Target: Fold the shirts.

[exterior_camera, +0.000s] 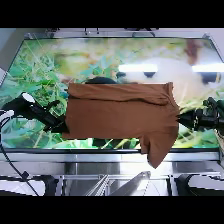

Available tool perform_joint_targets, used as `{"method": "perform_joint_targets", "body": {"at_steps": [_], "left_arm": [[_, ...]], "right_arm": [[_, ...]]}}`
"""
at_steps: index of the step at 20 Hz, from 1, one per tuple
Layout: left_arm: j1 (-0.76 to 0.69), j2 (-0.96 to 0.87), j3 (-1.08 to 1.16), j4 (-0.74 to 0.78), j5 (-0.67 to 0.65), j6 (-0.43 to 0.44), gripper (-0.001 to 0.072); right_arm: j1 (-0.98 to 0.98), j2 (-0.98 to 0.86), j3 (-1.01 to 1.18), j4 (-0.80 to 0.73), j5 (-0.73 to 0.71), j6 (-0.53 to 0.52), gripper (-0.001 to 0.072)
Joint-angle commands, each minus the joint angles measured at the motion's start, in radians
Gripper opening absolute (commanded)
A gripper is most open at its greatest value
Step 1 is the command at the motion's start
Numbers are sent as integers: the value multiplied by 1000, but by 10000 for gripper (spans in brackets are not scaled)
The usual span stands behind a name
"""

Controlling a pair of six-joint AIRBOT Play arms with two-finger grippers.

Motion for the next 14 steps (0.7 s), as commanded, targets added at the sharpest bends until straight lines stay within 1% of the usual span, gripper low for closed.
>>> {"method": "perform_joint_targets", "body": {"at_steps": [1, 2, 3, 4, 5, 6, 7, 8, 10, 12, 14], "left_arm": [[-45, 0, 37, -35, 148, 36, 25], [-53, 0, 46, -35, 144, 35, 24], [-57, 0, 51, -34, 141, 36, 25], [-59, 0, 50, -34, 142, 35, 25], [-59, 0, 47, -35, 146, 35, 25], [-59, 0, 47, -34, 148, 35, 25], [-59, 0, 48, -34, 148, 36, 25], [-58, 0, 48, -32, 147, 37, 24], [-58, 0, 48, -30, 137, 37, 24], [-59, 0, 47, -31, 121, 37, 24], [-59, 0, 47, -31, 111, 37, 25]], "right_arm": [[3, 0, -4, 190, -5, 45, 344], [3, -2, -4, 214, -3, 97, 333], [5, -2, -3, 209, -2, 141, 157], [6, -3, -3, 203, -1, 160, 100], [6, -5, -3, 198, -2, 153, 150], [7, -5, -3, 188, 5, 135, 19], [11, 1, -5, 159, 18, 129, 20], [14, 24, -17, 111, 12, 146, 19], [13, 111, -64, -11, -28, 220, 19], [13, 254, -129, -196, -106, 322, 18], [14, 409, -211, -423, -203, 473, 21]]}}
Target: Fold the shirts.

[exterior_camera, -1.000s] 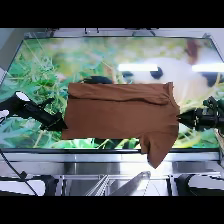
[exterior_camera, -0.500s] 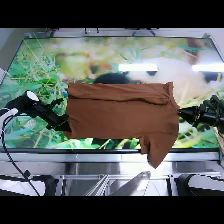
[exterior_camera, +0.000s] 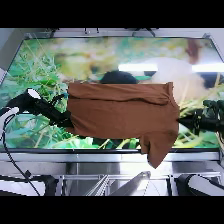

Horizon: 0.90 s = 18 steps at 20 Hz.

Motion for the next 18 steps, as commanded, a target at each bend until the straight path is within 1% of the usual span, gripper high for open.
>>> {"method": "perform_joint_targets", "body": {"at_steps": [1, 2, 3, 4, 5, 8, 11, 13, 15, 16, 17, 18], "left_arm": [[-1, -1, 0, 3, 27, 2, 25], [-1, -1, 0, 3, 31, 2, 24], [-1, -1, 1, 3, 34, 2, 25], [0, -1, 1, 3, 34, 2, 25], [0, -1, 1, 4, 34, 2, 25], [0, -1, 1, 3, 34, 2, 25], [0, -1, 0, 3, 31, 2, 25], [0, -1, 0, 3, 31, 2, 25], [0, -1, 1, 3, 31, 2, 25], [0, -1, 1, 3, 31, 2, 25], [0, -1, 1, 2, 31, 1, 25], [0, -1, 1, 2, 29, 2, 25]], "right_arm": [[1, 232, -130, -382, -159, 254, 94], [1, 276, -167, -436, -197, 306, 451], [1, 294, -191, -449, -221, 316, 605], [1, 292, -203, -446, -236, 316, 498], [1, 278, -208, -445, -240, 315, 423], [2, 190, -215, -435, -228, 297, 435], [3, 124, -282, -321, -235, 221, 433], [3, 98, -327, -245, -261, 195, 433], [3, 79, -331, -233, -270, 187, 429], [3, 69, -331, -233, -272, 187, 403], [3, 62, -331, -233, -270, 184, 306], [3, 59, -331, -233, -268, 170, 273]]}}
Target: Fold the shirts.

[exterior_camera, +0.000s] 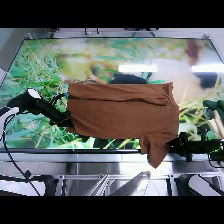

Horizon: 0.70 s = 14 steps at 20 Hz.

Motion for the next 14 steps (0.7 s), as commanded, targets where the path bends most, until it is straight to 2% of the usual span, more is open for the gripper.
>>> {"method": "perform_joint_targets", "body": {"at_steps": [1, 2, 5, 8, 11, 14], "left_arm": [[0, -1, 0, 0, 14, -1, 25], [1, -1, 1, 2, 10, -1, 25], [48, 4, 1, 2, -28, -2, 23], [153, 40, 1, 3, -44, -2, 23], [245, 76, 1, -13, -112, 11, 23], [262, 112, 4, -185, -137, 96, 23]], "right_arm": [[0, -23, -9, 21, -74, -37, 136], [0, -22, 1, 43, -47, -57, 21], [-2, 3, 122, 51, 108, -60, 20], [-2, 60, 314, 60, 141, 40, 20], [8, 54, 409, 247, 140, 34, 20], [91, 1, 432, 420, 66, -43, 20]]}}
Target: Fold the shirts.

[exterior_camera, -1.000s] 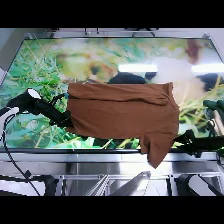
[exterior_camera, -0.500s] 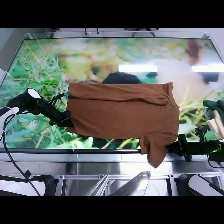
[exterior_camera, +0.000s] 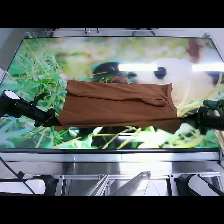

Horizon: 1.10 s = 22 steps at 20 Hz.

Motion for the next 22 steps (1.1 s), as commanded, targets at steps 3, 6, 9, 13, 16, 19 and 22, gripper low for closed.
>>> {"method": "perform_joint_targets", "body": {"at_steps": [3, 6, 9, 13, 16, 19, 22], "left_arm": [[13, 32, 101, -325, -9, 85, 24], [-69, -54, 306, -360, 32, 71, 23], [-124, -211, 522, -320, 72, -2, 24], [-153, -458, 777, -274, 32, -90, 23], [-151, -590, 894, -125, -66, -177, 15], [-133, -657, 979, -62, -121, -217, 15], [-147, -660, 1014, -80, -100, -210, 16]], "right_arm": [[168, -139, 122, 267, -158, -97, 21], [252, -276, 230, 278, -261, -111, 21], [299, -414, 357, 277, -325, -126, 20], [325, -580, 495, 272, -380, -137, 20], [314, -638, 520, 235, -443, -137, 21], [294, -645, 519, 168, -470, -138, 21], [291, -647, 520, 161, -467, -215, 21]]}}
